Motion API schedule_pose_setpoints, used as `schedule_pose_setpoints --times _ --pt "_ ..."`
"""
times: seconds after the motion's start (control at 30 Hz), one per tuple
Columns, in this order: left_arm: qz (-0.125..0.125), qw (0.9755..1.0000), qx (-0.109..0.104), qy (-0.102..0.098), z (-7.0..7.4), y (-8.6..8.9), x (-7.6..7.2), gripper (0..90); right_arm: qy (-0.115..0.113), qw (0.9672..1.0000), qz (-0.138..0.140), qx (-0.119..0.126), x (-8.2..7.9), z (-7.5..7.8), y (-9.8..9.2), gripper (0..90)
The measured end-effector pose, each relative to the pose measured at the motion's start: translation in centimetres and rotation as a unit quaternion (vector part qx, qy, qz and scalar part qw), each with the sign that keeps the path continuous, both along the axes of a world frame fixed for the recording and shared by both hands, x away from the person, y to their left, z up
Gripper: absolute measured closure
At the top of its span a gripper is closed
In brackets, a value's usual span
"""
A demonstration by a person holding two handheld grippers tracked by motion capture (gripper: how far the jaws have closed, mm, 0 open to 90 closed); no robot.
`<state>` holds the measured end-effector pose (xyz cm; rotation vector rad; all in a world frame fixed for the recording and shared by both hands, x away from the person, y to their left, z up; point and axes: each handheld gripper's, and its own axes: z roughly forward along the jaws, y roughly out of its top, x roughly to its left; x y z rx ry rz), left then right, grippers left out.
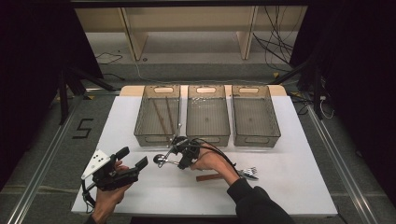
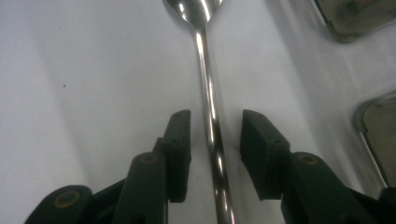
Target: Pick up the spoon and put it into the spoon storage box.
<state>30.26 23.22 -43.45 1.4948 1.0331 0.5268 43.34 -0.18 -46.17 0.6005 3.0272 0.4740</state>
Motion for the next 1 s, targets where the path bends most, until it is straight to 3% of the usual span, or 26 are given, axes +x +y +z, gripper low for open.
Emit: schedule_pose_setpoints --times 0.37,0.73,1.0 --pt "0.000 1.0000 0.000 0.000 0.00 0.01 -0.03 13.6 -0.011 0.9993 0.012 -0.032 -0.17 0.05 0.42 74.3" --pt "0.000 1.0000 0.001 -0.001 0.00 -0.04 -0.04 13.6 -0.010 0.9991 0.016 -0.037 -0.37 0.08 0.59 83.5" --pt "0.000 1.0000 0.001 -0.002 0.00 -0.01 -0.05 13.6 -0.013 0.9992 0.019 -0.033 -0.43 0.22 0.42 85.0"
